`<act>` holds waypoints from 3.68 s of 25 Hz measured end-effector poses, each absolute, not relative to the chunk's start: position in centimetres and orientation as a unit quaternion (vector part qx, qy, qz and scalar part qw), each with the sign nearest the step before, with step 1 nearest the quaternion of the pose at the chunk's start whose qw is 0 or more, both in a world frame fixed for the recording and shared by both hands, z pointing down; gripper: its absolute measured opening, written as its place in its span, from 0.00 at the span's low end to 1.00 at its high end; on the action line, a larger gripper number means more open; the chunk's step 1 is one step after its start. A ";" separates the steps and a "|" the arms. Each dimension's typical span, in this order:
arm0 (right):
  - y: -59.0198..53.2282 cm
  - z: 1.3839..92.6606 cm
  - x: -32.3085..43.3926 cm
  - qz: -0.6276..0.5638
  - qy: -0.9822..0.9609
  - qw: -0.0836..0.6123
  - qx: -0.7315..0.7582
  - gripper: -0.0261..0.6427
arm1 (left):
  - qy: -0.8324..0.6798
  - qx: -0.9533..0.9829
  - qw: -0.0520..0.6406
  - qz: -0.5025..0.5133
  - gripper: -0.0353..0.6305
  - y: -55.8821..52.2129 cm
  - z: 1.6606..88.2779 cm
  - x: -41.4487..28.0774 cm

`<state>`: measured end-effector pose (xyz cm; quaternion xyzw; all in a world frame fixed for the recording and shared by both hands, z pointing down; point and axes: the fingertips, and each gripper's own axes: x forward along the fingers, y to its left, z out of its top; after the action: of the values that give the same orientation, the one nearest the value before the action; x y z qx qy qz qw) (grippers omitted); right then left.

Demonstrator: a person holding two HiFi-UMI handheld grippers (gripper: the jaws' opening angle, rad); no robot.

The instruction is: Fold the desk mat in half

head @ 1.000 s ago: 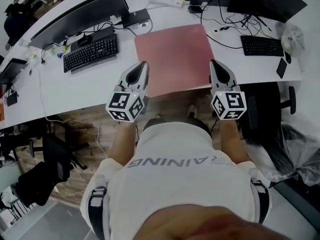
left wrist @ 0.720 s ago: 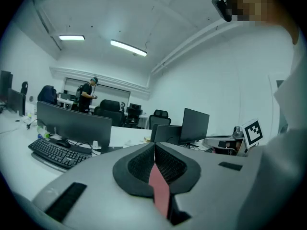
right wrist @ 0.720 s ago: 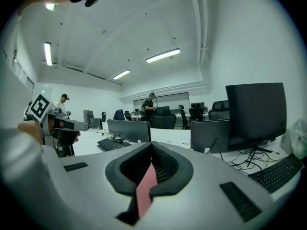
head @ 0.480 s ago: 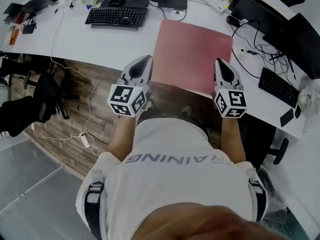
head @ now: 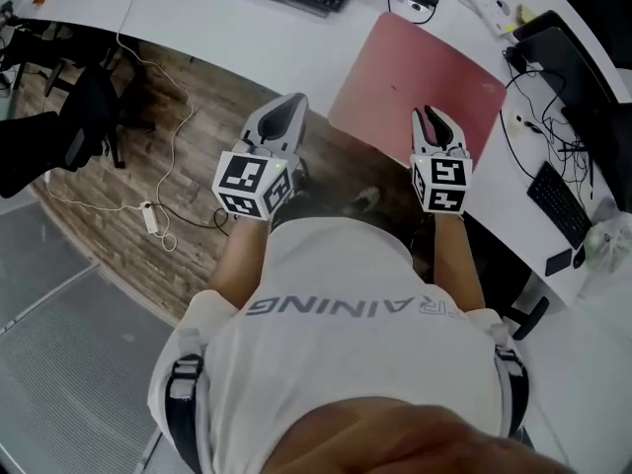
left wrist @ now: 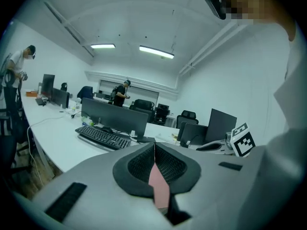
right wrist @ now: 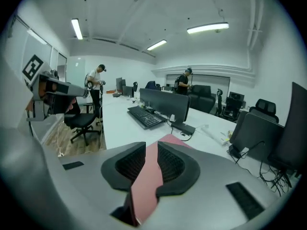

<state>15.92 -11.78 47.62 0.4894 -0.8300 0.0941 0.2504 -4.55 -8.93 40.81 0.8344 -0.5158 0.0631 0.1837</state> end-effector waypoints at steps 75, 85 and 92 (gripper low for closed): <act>-19.4 56.1 23.0 0.106 -0.797 0.314 0.506 0.09 | -0.460 0.856 0.213 0.107 0.10 -17.3 43.6 4.0; -21.4 56.2 30.6 0.109 -0.789 0.308 0.521 0.09 | -0.445 0.865 0.196 0.126 0.10 -18.8 43.4 11.4; -22.7 56.7 35.9 0.114 -0.777 0.313 0.535 0.09 | -0.432 0.868 0.198 0.141 0.10 -19.2 44.1 15.3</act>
<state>35.90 -22.70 56.67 0.5346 -0.7768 0.1139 0.3128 15.30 -19.22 44.13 0.8685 -0.4323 0.1408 0.1977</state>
